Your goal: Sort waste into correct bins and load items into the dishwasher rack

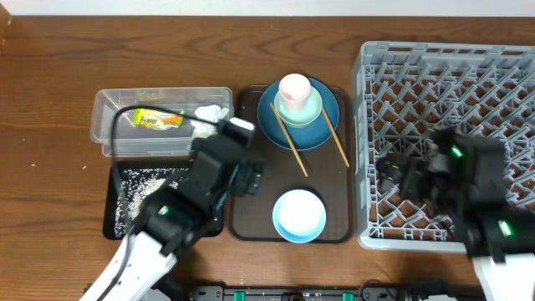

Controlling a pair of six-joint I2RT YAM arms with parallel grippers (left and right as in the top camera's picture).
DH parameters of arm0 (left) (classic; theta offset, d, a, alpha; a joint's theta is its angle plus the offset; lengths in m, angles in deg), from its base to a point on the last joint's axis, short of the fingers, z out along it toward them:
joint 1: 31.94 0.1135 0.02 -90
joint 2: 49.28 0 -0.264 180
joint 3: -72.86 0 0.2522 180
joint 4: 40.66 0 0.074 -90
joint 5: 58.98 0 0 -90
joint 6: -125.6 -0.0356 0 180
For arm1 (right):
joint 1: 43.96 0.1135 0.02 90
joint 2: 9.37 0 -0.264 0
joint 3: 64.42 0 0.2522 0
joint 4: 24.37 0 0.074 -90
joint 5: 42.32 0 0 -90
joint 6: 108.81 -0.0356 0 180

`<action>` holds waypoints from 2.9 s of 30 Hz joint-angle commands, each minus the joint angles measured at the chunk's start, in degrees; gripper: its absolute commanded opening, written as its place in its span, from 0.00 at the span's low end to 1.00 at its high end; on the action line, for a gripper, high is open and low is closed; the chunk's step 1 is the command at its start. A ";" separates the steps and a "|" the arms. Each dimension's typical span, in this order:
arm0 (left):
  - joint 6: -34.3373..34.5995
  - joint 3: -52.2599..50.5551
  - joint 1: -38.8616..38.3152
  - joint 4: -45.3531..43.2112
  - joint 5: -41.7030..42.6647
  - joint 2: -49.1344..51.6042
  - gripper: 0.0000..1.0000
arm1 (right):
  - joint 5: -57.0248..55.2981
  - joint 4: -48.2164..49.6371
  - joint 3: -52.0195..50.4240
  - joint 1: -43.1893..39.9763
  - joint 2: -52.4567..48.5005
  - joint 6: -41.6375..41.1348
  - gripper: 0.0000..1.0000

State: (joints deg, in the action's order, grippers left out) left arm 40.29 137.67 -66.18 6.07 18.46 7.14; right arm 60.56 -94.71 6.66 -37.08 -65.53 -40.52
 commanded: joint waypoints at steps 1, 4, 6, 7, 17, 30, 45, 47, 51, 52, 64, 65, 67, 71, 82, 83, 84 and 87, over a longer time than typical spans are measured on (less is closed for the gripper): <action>0.35 2.23 -0.07 2.10 -12.31 -5.42 0.94 | 1.09 1.55 1.18 4.55 -5.25 2.69 0.99; 0.37 2.29 -0.07 4.68 -14.58 -10.54 0.94 | 0.87 7.43 1.18 10.03 -8.55 2.73 0.99; 0.35 2.29 -0.07 5.62 -14.99 -13.35 0.94 | 0.90 12.83 1.18 13.53 -10.10 2.71 0.99; 0.33 2.29 -0.07 6.08 -15.23 -14.45 0.94 | 1.01 15.28 1.18 15.10 -10.71 2.60 0.99; 2.49 2.27 -0.09 8.85 -22.64 -17.81 0.94 | -14.80 24.76 1.18 27.43 -17.33 2.05 0.85; 2.49 2.27 -0.09 10.10 -22.64 -17.20 0.94 | -17.18 28.65 1.18 32.59 -27.39 3.82 0.52; 2.49 2.27 -0.09 10.08 -22.64 -17.20 0.94 | -17.14 30.62 1.18 33.70 -36.35 3.80 0.41; 2.49 2.27 -0.09 10.10 -22.64 -17.20 0.94 | -17.14 30.58 1.18 33.70 -36.79 3.82 0.38; 2.49 2.27 -0.09 10.10 -22.64 -17.20 0.94 | -16.94 30.60 1.16 33.73 -36.81 3.80 0.30; 2.49 2.27 -0.09 10.10 -22.64 -17.20 0.94 | -16.92 30.56 1.16 33.73 -36.81 3.78 0.27; 2.49 2.27 -0.09 10.10 -22.64 -17.20 0.94 | -15.19 27.58 1.07 33.81 -36.81 3.76 0.22; 2.49 2.27 -0.09 10.10 -22.64 -17.20 0.94 | -14.93 27.43 1.07 34.01 -36.81 3.76 0.21; 2.49 2.27 -0.09 10.10 -22.64 -17.20 0.94 | -14.73 27.39 1.07 34.23 -36.81 3.76 0.20; 2.49 2.27 -0.09 10.10 -22.64 -17.20 0.94 | -14.75 27.39 1.07 34.62 -36.81 3.76 0.17; 2.49 2.27 -0.09 10.10 -22.64 -17.20 0.94 | -14.78 27.39 1.07 34.82 -36.81 3.78 0.01; 2.49 2.27 -0.09 10.10 -22.64 -17.20 0.94 | -14.78 27.36 1.07 34.82 -36.81 3.78 0.01; 2.49 2.27 -0.09 10.10 -22.62 -17.20 0.94 | -14.78 27.39 1.07 34.82 -36.81 3.78 0.01; 2.49 2.27 -0.09 10.10 -22.64 -17.20 0.95 | -14.75 27.41 1.42 34.82 -36.50 3.80 0.01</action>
State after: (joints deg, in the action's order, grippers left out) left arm 41.82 138.20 -66.18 16.19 -2.83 -10.06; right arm 45.76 -67.28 6.84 -3.57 -102.31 -37.03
